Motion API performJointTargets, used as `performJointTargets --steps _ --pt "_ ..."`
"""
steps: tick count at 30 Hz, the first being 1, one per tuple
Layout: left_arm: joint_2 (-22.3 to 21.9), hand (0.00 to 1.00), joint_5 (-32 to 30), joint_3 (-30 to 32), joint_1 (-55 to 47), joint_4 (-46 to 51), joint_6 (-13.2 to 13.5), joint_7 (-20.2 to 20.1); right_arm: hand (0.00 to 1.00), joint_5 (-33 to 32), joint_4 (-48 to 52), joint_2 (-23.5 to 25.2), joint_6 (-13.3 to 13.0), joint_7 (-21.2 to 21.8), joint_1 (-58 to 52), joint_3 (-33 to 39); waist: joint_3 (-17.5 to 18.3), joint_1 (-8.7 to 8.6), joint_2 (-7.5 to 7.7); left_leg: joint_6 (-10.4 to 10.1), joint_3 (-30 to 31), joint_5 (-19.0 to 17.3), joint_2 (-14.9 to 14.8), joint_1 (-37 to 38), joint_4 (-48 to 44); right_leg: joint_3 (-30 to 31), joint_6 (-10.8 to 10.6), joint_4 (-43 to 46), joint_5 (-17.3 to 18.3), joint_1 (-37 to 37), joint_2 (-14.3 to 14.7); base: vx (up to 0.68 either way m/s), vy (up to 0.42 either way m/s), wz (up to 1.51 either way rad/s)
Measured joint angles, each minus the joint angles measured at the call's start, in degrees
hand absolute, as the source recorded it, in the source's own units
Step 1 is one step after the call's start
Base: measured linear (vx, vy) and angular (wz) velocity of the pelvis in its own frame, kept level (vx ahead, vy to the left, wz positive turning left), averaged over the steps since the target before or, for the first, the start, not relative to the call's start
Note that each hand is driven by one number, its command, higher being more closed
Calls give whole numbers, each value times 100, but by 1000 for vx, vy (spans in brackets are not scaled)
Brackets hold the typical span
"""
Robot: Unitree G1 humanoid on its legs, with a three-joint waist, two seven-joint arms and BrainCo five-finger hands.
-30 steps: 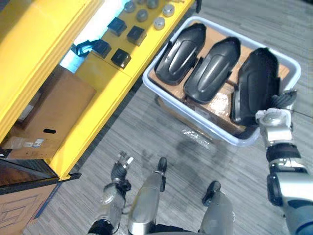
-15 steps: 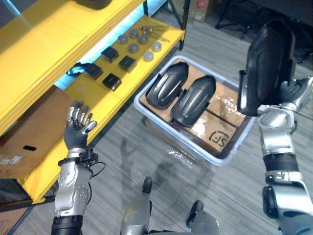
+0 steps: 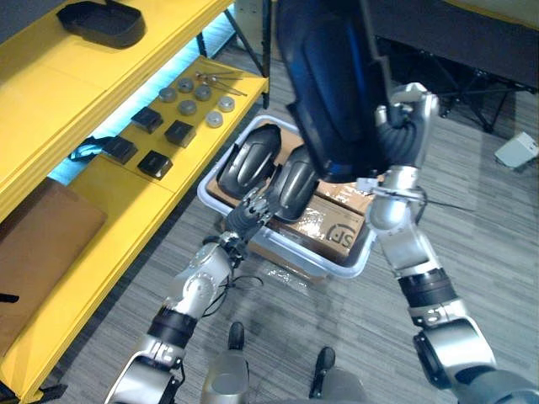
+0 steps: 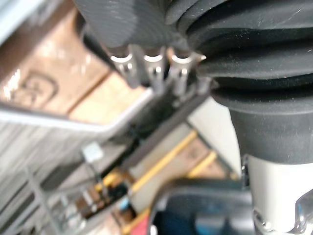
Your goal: Walk over and take plastic housings, then place them on the shelf
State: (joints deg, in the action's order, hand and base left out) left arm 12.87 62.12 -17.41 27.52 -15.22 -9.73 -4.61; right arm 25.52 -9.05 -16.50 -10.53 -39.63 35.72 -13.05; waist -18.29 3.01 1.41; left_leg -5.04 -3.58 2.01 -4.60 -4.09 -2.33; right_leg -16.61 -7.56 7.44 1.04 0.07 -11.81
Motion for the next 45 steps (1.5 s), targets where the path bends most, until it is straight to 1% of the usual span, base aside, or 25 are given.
performJointTargets --steps 2,6,7,11,14,16,17,19,20,22,23,25,26,27,28,29,30,32,34,35,37,41,43,44,45 --pt "-18 0 112 -139 165 0 243 -30 100 -4 -2 104 -71 119 -90 -21 0 -35 0 0 -11 0 -3 -2 0 27 0 0 0 -14 5 0 0 0" --pt "-120 0 325 -173 296 0 507 -6 100 -5 -10 142 -105 225 -158 -231 0 -67 0 -1 -35 -1 2 -3 0 69 0 0 0 -37 3 6 4 -3" --pt "-181 0 334 -198 330 0 637 12 100 -5 -43 166 -222 255 -192 -352 0 -71 -1 -1 -41 -1 1 -3 0 78 0 1 0 -43 4 0 0 0" --pt "-219 0 314 -290 366 -2 887 327 100 -14 -49 312 -459 457 -226 -552 0 -84 -1 -2 -39 -1 6 -2 -9 82 0 11 1 -42 1 0 0 0" --pt "-213 0 190 -321 366 -2 1009 509 100 -78 -49 352 -478 476 -278 -625 0 -78 -1 -1 -31 -1 17 -2 -10 81 0 22 1 -40 -8 0 0 0" --pt "-219 0 -39 -346 366 -2 1079 684 100 -140 -50 391 -496 467 -343 -634 1 -73 0 -1 -27 -1 21 -1 -10 80 0 28 1 -39 -11 0 0 0" --pt "-221 100 -160 -357 365 -2 1080 788 100 -228 -56 431 -503 462 -375 -654 1 -75 0 -1 -28 -1 23 -1 -10 81 0 28 1 -39 -12 0 0 0" --pt "-241 100 -279 -364 365 -2 1088 921 100 -256 -56 490 -564 454 -428 -689 1 -77 0 -1 -28 -1 22 6 -10 81 0 28 1 -33 -11 0 0 0" --pt "-267 100 -461 -366 365 -1 1122 1049 100 -324 -55 491 -587 456 -449 -700 2 -81 0 -1 -28 -1 21 8 -11 81 0 28 1 -30 -10 0 0 0" --pt "-328 100 -650 -388 362 -2 1360 1246 100 -459 -53 509 -591 455 -493 -720 7 -83 4 -1 -28 0 19 11 -11 81 0 27 1 -27 -8 0 0 0" --pt "-381 100 -702 -385 348 -2 1540 1363 100 -479 -48 529 -591 449 -538 -721 21 -83 9 -1 -28 0 18 12 -11 81 0 27 1 -27 -8 0 0 0" --pt "-507 100 -690 -385 191 -1 2043 1518 100 -686 -44 638 -589 449 -747 -747 170 -91 31 -2 -32 -1 18 11 -6 83 0 5 1 -24 -5 0 0 0" --pt "-538 100 -690 -383 151 0 2161 1541 100 -691 -38 664 -588 449 -810 -747 207 -93 39 -2 -33 -1 17 14 -4 83 0 1 1 -19 -5 0 0 0" --pt "-575 100 -690 -380 81 0 2349 1569 100 -717 -7 720 -589 443 -910 -753 271 -94 41 -2 -33 -1 13 14 -3 83 0 -2 1 -19 -1 0 0 0" --pt "-614 100 -685 -373 26 0 2490 1568 100 -737 122 741 -593 440 -984 -812 283 -101 43 -2 -38 -1 10 27 -3 89 0 -2 1 -10 0 0 0 0" --pt "-638 100 -674 -361 5 0 2556 1568 100 -738 200 740 -596 433 -1020 -857 283 -103 43 -3 -42 -2 7 30 -3 94 0 -2 1 -10 2 0 0 -4" --pt "-675 100 -604 -356 -50 0 2722 1548 100 -749 338 771 -615 430 -1106 -915 287 -110 50 -3 -50 -2 2 37 -1 103 0 -1 1 -9 5 0 0 -5" --pt "-704 100 -427 -338 -180 6 2851 1461 100 -836 365 888 -702 429 -1208 -994 315 -120 76 -10 -130 5 6 124 75 125 2 5 2 -6 2 -9 7 -14" --pt "-712 100 -168 -339 -303 7 2864 1326 100 -860 379 972 -737 429 -1314 -1046 391 -155 100 -15 -168 16 16 190 166 155 3 4 3 -8 -6 -6 11 -11" --pt "-714 100 43 -339 -408 9 2882 1201 100 -884 407 1011 -795 429 -1406 -1109 474 -209 135 -1 -184 45 25 219 233 173 3 2 3 -16 -11 13 9 -5" --pt "-723 100 308 -355 -513 31 2926 1015 100 -884 463 1010 -877 438 -1516 -1146 515 -239 184 1 -212 71 39 277 303 198 4 2 4 -15 -9 18 10 -7" --pt "-897 100 481 -358 -748 36 3020 839 100 -884 609 969 -917 444 -1780 -1200 554 -242 192 -2 -294 106 58 413 447 256 10 2 9 -1 -7 27 8 -10" --pt "-959 100 515 -402 -939 37 3031 824 100 -890 620 930 -921 445 -1980 -1250 659 -271 183 -1 -296 142 67 438 523 253 13 -8 12 -11 -8 41 2 -2" --pt "-973 100 530 -414 -985 37 3041 821 0 -891 623 928 -922 445 -2014 -1264 676 -275 173 -2 -305 147 67 464 547 254 14 -8 13 -4 -7 46 -2 -5" --pt "-1016 100 567 -418 -1069 38 3047 817 0 -894 643 920 -924 445 -2098 -1315 715 -285 152 -4 -313 169 71 515 609 255 16 -8 15 8 -7 30 -1 -4"
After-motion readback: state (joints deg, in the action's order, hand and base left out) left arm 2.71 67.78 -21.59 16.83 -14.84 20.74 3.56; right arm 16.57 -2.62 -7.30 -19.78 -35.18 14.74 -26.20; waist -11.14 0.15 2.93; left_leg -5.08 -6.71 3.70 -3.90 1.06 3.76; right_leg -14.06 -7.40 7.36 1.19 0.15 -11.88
